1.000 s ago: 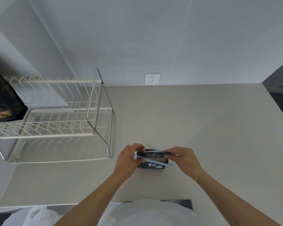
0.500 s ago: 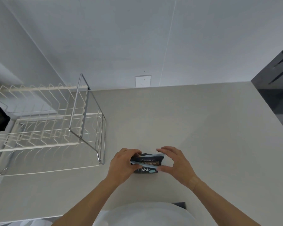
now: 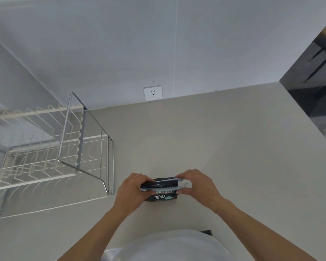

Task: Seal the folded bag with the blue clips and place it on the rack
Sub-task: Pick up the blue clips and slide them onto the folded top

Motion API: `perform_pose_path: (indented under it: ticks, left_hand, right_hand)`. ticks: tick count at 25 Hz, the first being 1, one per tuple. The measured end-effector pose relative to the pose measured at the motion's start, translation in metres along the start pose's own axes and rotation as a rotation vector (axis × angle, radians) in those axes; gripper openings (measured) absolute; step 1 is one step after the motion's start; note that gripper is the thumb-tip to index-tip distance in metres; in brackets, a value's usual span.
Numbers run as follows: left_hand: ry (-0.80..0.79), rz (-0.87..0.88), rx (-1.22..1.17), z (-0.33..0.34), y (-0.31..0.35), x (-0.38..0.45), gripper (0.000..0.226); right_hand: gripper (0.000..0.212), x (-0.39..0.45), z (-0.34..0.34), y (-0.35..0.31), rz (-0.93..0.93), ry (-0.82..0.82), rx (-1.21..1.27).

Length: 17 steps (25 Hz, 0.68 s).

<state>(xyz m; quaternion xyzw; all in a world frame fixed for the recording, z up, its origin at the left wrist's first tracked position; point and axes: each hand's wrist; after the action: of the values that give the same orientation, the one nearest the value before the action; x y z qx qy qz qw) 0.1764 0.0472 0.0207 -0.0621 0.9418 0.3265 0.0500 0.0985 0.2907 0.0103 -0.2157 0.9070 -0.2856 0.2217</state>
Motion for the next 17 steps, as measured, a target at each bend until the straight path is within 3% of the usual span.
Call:
perform_pose_path:
  ticks: [11, 17]
  left_hand:
    - [-0.096, 0.123, 0.075, -0.011, -0.004, 0.001, 0.043]
    - [-0.145, 0.175, 0.237, -0.013, 0.003, 0.01, 0.032]
  right_hand:
    - [0.041, 0.0, -0.005, -0.012, -0.026, 0.017, 0.104]
    - [0.029, 0.003, -0.006, -0.014, 0.004, 0.061, 0.144]
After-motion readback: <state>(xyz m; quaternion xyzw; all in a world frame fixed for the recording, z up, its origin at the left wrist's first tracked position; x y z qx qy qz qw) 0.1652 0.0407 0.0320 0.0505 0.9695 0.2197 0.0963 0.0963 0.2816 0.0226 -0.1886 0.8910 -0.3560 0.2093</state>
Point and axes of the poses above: each hand's wrist, its own x-axis towards the middle knuckle, its own z-axis out of the palm, y = z × x, and after that the axes turned 1 degree about z, right-handed
